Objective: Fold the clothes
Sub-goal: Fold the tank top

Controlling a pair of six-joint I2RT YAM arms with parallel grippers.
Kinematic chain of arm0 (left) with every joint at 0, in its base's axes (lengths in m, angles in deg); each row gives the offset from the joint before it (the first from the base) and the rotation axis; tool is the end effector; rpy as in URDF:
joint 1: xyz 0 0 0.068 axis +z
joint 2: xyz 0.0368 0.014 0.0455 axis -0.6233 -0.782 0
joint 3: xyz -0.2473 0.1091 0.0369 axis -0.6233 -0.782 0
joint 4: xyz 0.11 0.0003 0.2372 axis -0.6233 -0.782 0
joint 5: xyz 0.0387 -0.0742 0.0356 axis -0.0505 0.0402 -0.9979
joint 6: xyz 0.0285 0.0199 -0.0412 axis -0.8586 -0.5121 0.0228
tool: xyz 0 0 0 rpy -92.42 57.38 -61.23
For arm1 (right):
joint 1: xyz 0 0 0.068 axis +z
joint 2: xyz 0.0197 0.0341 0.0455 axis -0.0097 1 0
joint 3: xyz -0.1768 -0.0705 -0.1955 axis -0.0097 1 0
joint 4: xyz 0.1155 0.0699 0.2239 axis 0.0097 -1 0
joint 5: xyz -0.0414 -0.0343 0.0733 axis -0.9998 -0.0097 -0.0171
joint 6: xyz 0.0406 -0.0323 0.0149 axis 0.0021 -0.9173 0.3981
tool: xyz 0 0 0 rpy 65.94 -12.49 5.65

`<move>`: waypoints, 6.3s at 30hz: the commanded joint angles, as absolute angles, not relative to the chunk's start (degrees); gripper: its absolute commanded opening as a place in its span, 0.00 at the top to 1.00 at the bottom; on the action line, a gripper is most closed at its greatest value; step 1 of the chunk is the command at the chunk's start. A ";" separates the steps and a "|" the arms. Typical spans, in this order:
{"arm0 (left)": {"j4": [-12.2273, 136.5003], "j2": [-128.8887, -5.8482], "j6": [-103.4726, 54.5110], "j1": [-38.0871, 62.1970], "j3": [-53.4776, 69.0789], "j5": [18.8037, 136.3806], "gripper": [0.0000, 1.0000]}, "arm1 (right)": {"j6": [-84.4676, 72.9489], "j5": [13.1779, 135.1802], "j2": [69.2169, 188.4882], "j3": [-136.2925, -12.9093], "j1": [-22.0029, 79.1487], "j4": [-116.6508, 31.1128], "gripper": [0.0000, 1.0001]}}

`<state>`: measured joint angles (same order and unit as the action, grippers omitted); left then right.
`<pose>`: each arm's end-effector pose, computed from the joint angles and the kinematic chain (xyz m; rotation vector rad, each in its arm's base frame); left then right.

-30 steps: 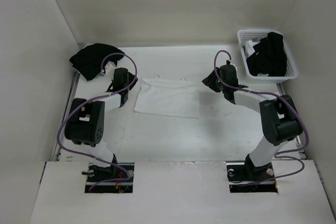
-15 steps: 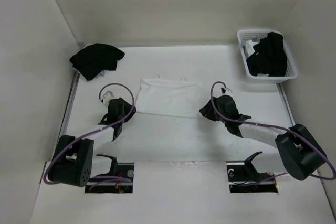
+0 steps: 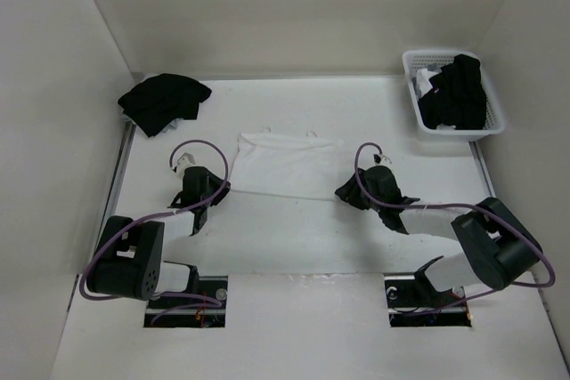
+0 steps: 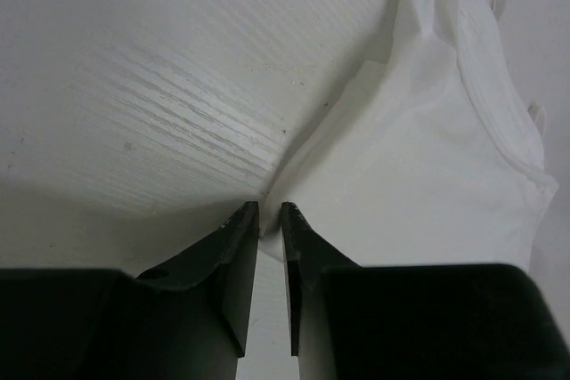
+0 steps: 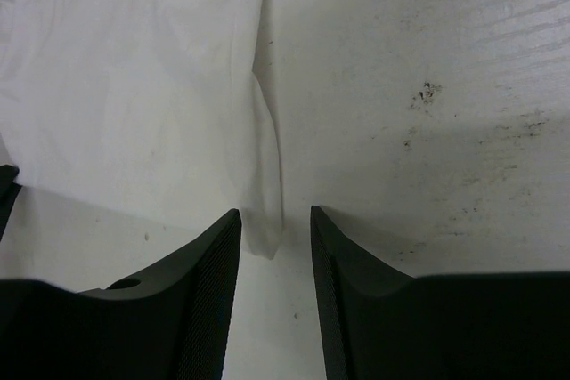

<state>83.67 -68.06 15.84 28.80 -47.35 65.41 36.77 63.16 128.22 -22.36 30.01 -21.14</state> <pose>0.2205 -0.0354 0.1269 -0.8414 2.0739 -0.5257 0.2150 0.1246 0.1364 0.4076 2.2549 0.6975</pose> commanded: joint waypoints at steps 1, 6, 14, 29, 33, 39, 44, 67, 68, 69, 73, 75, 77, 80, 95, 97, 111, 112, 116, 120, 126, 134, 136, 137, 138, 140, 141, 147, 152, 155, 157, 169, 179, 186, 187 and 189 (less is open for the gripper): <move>83.24 -69.13 15.44 29.20 -46.35 66.08 0.85 | 38.49 65.04 128.81 -22.43 29.99 -18.27 0.60; 83.24 -68.78 15.53 29.20 -46.26 65.90 0.89 | 39.54 65.49 128.46 -21.56 30.25 -18.97 0.57; 83.24 -68.52 15.53 28.93 -46.09 66.25 0.94 | 40.25 65.13 131.35 -22.61 30.43 -18.36 0.73; 83.24 -66.67 15.71 28.58 -46.88 66.34 0.96 | 40.69 64.96 126.61 -21.73 30.87 -23.79 0.59; 83.24 -66.41 15.71 28.58 -46.88 66.43 0.97 | 40.16 65.39 127.75 -22.17 31.22 -24.69 0.65; 83.24 -66.14 15.71 28.49 -46.79 66.34 0.97 | 39.55 65.75 130.48 -24.02 31.83 -24.16 0.73; 83.24 -65.18 15.71 28.49 -46.97 66.52 0.98 | 38.93 64.78 129.78 -23.14 31.83 -21.00 0.92; 21.29 -3.92 11.66 23.48 -24.83 63.97 1.00 | 45.41 31.49 71.85 -42.37 72.66 -82.32 0.96; 19.71 -3.48 11.66 23.40 -23.77 64.14 1.00 | 47.43 29.12 72.81 -43.60 76.79 -83.91 0.95; 18.47 -3.04 11.75 23.40 -23.15 63.97 1.00 | 48.85 27.10 73.95 -44.49 80.05 -84.97 0.95; 18.36 -4.08 10.87 24.71 -25.60 63.70 1.00 | 49.66 22.24 78.69 -43.62 83.10 -84.37 0.93; 21.69 -7.33 10.61 24.80 -28.67 64.23 1.00 | 46.60 26.87 81.24 -42.31 75.74 -81.74 0.94; 27.13 -11.28 10.61 24.45 -31.83 64.50 0.99 | 40.63 34.33 83.71 -39.24 65.55 -74.39 0.95; 37.49 -19.88 10.43 24.80 -34.48 63.97 0.99 | 33.32 48.65 89.41 -34.31 49.55 -59.53 0.95; 75.76 -78.34 10.17 26.47 -18.15 60.63 0.99 | 26.01 69.26 137.14 -52.57 18.83 -34.36 0.94; 76.29 -80.64 11.05 27.26 -16.82 60.98 0.99 | 26.36 69.61 138.91 -54.07 18.21 -34.09 0.94; 80.43 -63.53 12.89 26.12 -35.87 64.23 0.98 | 29.78 68.56 129.78 -37.92 19.00 -27.77 0.93; 80.25 -61.16 13.33 25.95 -37.98 64.41 0.98 | 30.22 68.56 129.43 -36.51 18.91 -27.24 0.93; 77.36 -52.19 14.65 24.19 -44.84 63.97 0.98 | 31.81 68.38 127.67 -31.67 19.09 -26.00 0.94; 75.59 -47.17 15.09 22.69 -50.03 63.18 0.98 | 33.04 66.81 125.38 -27.63 19.35 -25.65 0.94; 74.45 -45.05 17.11 21.02 -55.40 62.65 0.95 | 34.54 66.54 125.55 -24.46 19.35 -24.77 0.92; 69.28 -38.38 19.31 20.76 -56.64 61.60 0.81 | 34.54 65.66 118.72 -23.14 22.07 -31.35 0.79; 66.72 -36.27 19.14 19.89 -54.27 60.98 0.81 | 33.84 62.95 114.41 -23.48 23.21 -34.86 0.67; 66.63 -36.26 19.22 18.92 -52.87 60.63 0.81 | 33.31 61.28 112.57 -24.18 24.00 -36.62 0.63; 66.71 -37.22 19.31 17.61 -51.20 60.19 0.81 | 32.70 59.79 111.07 -25.06 24.97 -37.85 0.61; 68.02 -41.16 19.05 14.10 -47.07 58.97 0.81 | 31.38 57.58 110.09 -26.82 26.90 -38.57 0.60; 69.25 -43.70 19.05 12.25 -45.23 58.18 0.81 | 30.85 57.14 110.78 -27.87 27.52 -38.05 0.63; 82.51 -61.72 19.13 6.26 -38.97 54.66 0.81 | 28.64 63.02 126.49 -34.73 26.92 -27.08 0.91; 89.03 -69.65 19.75 8.28 -40.19 55.53 0.82 | 33.12 65.39 135.74 -36.15 22.79 -19.77 0.95; 90.44 -71.15 19.92 9.68 -42.91 55.53 0.82 | 36.37 64.78 138.38 -34.22 21.73 -17.40 0.95; 91.32 -71.42 19.93 11.35 -44.93 55.97 0.82 | 38.30 64.61 139.09 -32.64 21.64 -16.95 0.95; 90.80 -64.83 15.01 17.15 -46.27 60.45 0.82 | 40.26 60.74 122.94 -24.90 26.82 -20.19 0.73; 86.58 -58.59 12.46 15.75 -43.63 62.65 0.79 | 37.70 63.18 123.69 -21.99 26.03 -26.18 0.44; 86.49 -56.39 12.46 15.75 -43.54 64.58 0.79 | 41.65 65.22 129.67 -22.17 26.38 -23.11 0.46; 86.49 -56.04 12.46 15.75 -43.54 64.76 0.79 | 42.18 65.92 130.90 -22.52 26.38 -22.41 0.51; 86.57 -55.34 12.46 15.75 -43.36 64.94 0.78 | 43.93 67.85 132.32 -22.70 26.38 -20.56 0.57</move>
